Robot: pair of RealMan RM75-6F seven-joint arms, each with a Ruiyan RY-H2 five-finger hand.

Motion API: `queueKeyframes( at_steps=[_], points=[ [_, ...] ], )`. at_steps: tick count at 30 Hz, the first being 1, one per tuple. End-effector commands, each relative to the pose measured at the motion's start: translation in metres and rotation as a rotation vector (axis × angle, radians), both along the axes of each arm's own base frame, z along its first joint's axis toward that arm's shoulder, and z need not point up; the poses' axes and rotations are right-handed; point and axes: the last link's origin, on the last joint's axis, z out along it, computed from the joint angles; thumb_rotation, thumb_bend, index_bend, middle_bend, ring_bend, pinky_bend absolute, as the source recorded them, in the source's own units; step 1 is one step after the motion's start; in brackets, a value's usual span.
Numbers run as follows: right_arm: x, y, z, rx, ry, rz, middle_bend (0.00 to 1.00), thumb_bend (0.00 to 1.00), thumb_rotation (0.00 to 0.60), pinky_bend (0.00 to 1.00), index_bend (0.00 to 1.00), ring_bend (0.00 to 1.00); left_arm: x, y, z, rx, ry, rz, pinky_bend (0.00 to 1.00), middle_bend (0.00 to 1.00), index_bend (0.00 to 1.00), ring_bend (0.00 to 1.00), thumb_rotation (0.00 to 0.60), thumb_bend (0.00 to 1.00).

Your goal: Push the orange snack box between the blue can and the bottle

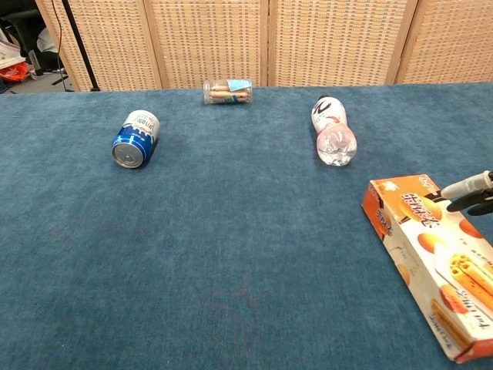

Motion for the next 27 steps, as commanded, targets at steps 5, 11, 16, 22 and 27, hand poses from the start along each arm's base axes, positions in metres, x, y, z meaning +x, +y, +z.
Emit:
queueKeyframes(
  at_steps=[5, 11, 16, 22, 27],
  points=[
    [0.036, 0.002, -0.02, 0.048, -0.016, 0.055, 0.12, 1.0, 0.6, 0.27, 0.13, 0.04, -0.001, 0.001, 0.0, 0.001, -0.003, 0.003, 0.0, 0.0, 0.0, 0.0, 0.6, 0.0],
    [0.061, 0.003, -0.029, 0.06, -0.037, 0.088, 0.12, 1.0, 0.6, 0.26, 0.13, 0.04, -0.001, 0.002, 0.001, 0.003, -0.008, 0.008, 0.0, 0.0, 0.0, 0.0, 0.6, 0.0],
    [0.074, 0.003, -0.035, 0.071, -0.035, 0.101, 0.12, 1.0, 0.6, 0.27, 0.13, 0.04, -0.001, 0.003, 0.001, -0.001, -0.008, 0.009, 0.0, 0.0, 0.0, 0.0, 0.6, 0.0],
    [0.086, 0.001, -0.046, 0.086, -0.035, 0.105, 0.12, 1.0, 0.6, 0.27, 0.13, 0.04, -0.001, 0.003, 0.0, -0.003, -0.005, 0.011, 0.0, 0.0, 0.0, 0.0, 0.6, 0.0],
    [0.099, 0.002, -0.052, 0.096, -0.041, 0.112, 0.12, 1.0, 0.6, 0.27, 0.13, 0.04, -0.001, 0.003, 0.001, -0.001, -0.005, 0.011, 0.0, 0.0, 0.0, 0.0, 0.6, 0.0]
  ],
)
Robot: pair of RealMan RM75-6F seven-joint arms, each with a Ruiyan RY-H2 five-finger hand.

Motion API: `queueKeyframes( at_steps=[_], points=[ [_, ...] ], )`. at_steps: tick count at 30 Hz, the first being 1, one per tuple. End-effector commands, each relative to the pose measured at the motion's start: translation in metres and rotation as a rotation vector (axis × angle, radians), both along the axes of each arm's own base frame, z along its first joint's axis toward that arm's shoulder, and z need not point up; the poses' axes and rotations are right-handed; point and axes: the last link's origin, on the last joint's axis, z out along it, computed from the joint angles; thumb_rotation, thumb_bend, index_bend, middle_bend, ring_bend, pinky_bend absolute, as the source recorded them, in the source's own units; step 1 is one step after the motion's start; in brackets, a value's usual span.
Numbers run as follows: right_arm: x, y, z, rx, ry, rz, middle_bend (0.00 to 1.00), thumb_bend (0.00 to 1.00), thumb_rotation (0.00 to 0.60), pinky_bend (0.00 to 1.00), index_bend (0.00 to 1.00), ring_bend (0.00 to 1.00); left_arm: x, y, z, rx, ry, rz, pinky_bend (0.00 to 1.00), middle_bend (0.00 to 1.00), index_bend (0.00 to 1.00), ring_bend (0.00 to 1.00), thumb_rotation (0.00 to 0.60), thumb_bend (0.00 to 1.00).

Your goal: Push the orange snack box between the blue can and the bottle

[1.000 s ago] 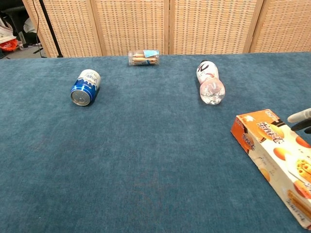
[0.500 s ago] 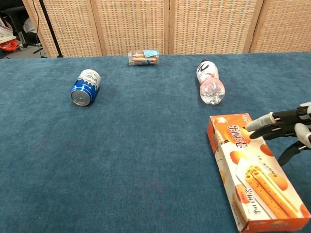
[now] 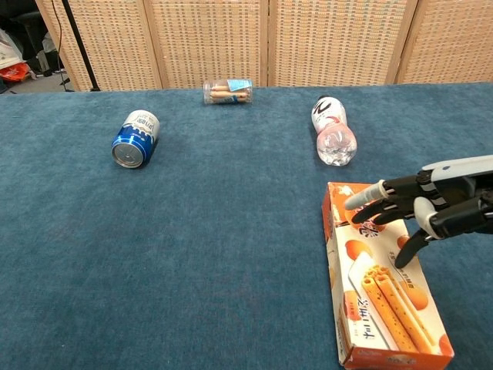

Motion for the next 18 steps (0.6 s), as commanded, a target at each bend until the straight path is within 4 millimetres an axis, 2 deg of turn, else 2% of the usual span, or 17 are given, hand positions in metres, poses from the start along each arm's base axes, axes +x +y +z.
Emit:
queueKeyframes(
  at_steps=[1, 6, 11, 15, 18],
  points=[
    [0.012, 0.001, -0.006, 0.012, -0.011, 0.016, 0.12, 1.0, 0.6, 0.27, 0.13, 0.04, 0.0, 0.0, 0.0, -0.001, 0.001, 0.001, 0.0, 0.0, 0.0, 0.0, 0.6, 0.0],
    [0.026, 0.004, -0.01, 0.016, -0.024, 0.039, 0.12, 1.0, 0.6, 0.27, 0.13, 0.04, -0.001, 0.001, 0.0, -0.002, 0.002, 0.003, 0.0, 0.0, 0.0, 0.0, 0.6, 0.0],
    [0.035, 0.007, 0.012, -0.061, -0.015, 0.09, 0.12, 1.0, 0.6, 0.27, 0.13, 0.04, -0.002, 0.002, 0.001, -0.004, -0.004, 0.008, 0.0, 0.0, 0.0, 0.0, 0.6, 0.0],
    [0.019, 0.009, 0.038, -0.132, 0.042, 0.098, 0.12, 1.0, 0.6, 0.27, 0.13, 0.04, -0.001, 0.001, 0.002, -0.001, -0.01, 0.005, 0.0, 0.0, 0.0, 0.0, 0.6, 0.0],
    [-0.004, 0.007, 0.054, -0.163, 0.095, 0.074, 0.12, 1.0, 0.6, 0.27, 0.13, 0.04, -0.001, 0.0, 0.002, 0.0, -0.01, 0.003, 0.0, 0.0, 0.0, 0.0, 0.6, 0.0]
  ],
)
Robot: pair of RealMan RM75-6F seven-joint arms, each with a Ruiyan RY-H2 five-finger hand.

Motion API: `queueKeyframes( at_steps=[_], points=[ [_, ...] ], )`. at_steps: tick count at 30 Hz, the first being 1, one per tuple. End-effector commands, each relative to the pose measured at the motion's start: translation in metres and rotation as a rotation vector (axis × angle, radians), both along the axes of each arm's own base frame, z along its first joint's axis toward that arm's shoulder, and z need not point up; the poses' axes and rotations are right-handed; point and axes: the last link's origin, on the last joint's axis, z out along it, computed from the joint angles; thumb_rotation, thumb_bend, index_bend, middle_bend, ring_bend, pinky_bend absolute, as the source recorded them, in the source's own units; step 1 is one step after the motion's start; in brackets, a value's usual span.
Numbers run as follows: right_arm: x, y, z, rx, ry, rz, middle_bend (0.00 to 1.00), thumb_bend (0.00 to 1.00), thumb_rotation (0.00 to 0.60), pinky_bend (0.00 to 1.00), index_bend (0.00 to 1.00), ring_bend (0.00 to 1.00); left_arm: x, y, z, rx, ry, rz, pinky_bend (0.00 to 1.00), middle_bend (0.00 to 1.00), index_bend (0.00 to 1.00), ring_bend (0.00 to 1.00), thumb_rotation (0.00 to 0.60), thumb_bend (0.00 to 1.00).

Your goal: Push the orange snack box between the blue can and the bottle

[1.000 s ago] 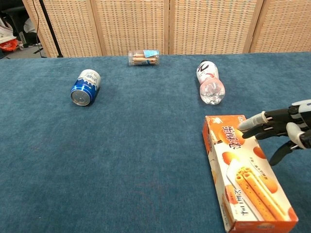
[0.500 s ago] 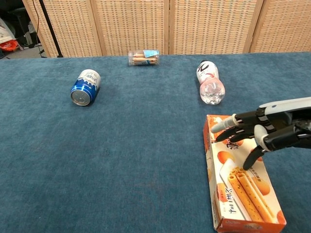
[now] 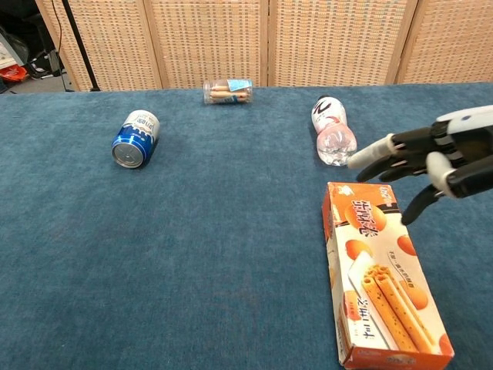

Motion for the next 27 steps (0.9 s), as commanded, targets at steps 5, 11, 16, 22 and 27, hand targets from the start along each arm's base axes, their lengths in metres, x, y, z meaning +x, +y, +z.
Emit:
queueKeyframes(
  at_steps=[5, 11, 16, 22, 27],
  points=[
    [-0.071, -0.003, 0.034, -0.049, 0.114, -0.104, 0.12, 1.0, 0.6, 0.27, 0.13, 0.04, 0.002, -0.001, -0.003, -0.009, 0.013, -0.007, 0.0, 0.0, 0.0, 0.0, 0.6, 0.0],
    [-0.109, -0.006, 0.031, 0.014, 0.158, -0.155, 0.12, 1.0, 0.6, 0.27, 0.13, 0.03, 0.003, 0.0, -0.006, -0.011, 0.021, -0.005, 0.0, 0.0, 0.0, 0.0, 0.6, 0.0],
    [-0.122, -0.007, 0.025, 0.068, 0.19, -0.154, 0.12, 1.0, 0.6, 0.27, 0.13, 0.03, 0.003, 0.0, -0.007, -0.014, 0.026, -0.002, 0.0, 0.0, 0.0, 0.0, 0.6, 0.0],
    [-0.124, -0.005, 0.014, 0.143, 0.217, -0.118, 0.12, 1.0, 0.6, 0.27, 0.13, 0.03, 0.003, 0.001, -0.009, -0.018, 0.03, 0.003, 0.0, 0.0, 0.0, 0.0, 0.6, 0.0],
    [-0.105, -0.003, 0.002, 0.221, 0.214, -0.063, 0.12, 1.0, 0.6, 0.27, 0.13, 0.03, 0.002, 0.001, -0.007, -0.013, 0.02, 0.006, 0.0, 0.0, 0.0, 0.0, 0.6, 0.0]
  ],
)
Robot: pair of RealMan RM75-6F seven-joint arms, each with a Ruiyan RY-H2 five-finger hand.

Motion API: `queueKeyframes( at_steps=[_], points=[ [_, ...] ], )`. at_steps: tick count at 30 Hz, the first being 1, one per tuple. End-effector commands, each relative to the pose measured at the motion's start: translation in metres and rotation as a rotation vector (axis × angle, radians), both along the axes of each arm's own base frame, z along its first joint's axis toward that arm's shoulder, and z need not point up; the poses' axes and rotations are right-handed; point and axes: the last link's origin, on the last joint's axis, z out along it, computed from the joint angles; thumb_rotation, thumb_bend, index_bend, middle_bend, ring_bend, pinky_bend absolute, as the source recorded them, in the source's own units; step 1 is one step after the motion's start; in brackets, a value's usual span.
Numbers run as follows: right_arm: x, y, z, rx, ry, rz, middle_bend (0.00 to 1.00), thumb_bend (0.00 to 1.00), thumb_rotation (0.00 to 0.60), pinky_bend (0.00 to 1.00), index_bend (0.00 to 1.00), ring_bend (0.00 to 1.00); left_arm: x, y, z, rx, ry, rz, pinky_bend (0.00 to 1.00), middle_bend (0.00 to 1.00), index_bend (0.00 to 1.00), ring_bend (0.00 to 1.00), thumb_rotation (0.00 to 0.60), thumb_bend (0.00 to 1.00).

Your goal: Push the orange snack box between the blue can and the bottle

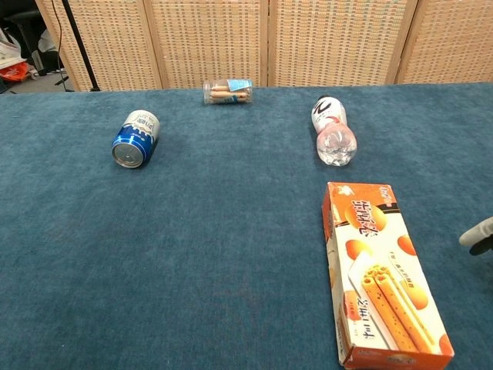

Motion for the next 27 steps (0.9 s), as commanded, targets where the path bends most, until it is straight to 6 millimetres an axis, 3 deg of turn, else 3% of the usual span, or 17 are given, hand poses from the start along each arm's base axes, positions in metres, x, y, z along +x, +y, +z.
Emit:
queueKeyframes(
  at_steps=[1, 27],
  points=[
    [0.017, 0.001, -0.01, 0.054, -0.024, 0.032, 0.12, 1.0, 0.6, 0.27, 0.13, 0.03, -0.001, 0.0, 0.002, 0.004, -0.007, 0.002, 0.0, 0.0, 0.0, 0.0, 0.6, 0.0],
    [0.119, -0.01, -0.066, 0.176, -0.242, 0.024, 0.13, 1.0, 0.6, 0.27, 0.14, 0.03, -0.003, 0.001, 0.006, 0.003, -0.026, 0.005, 0.0, 0.0, 0.0, 0.0, 0.6, 0.0]
  ],
)
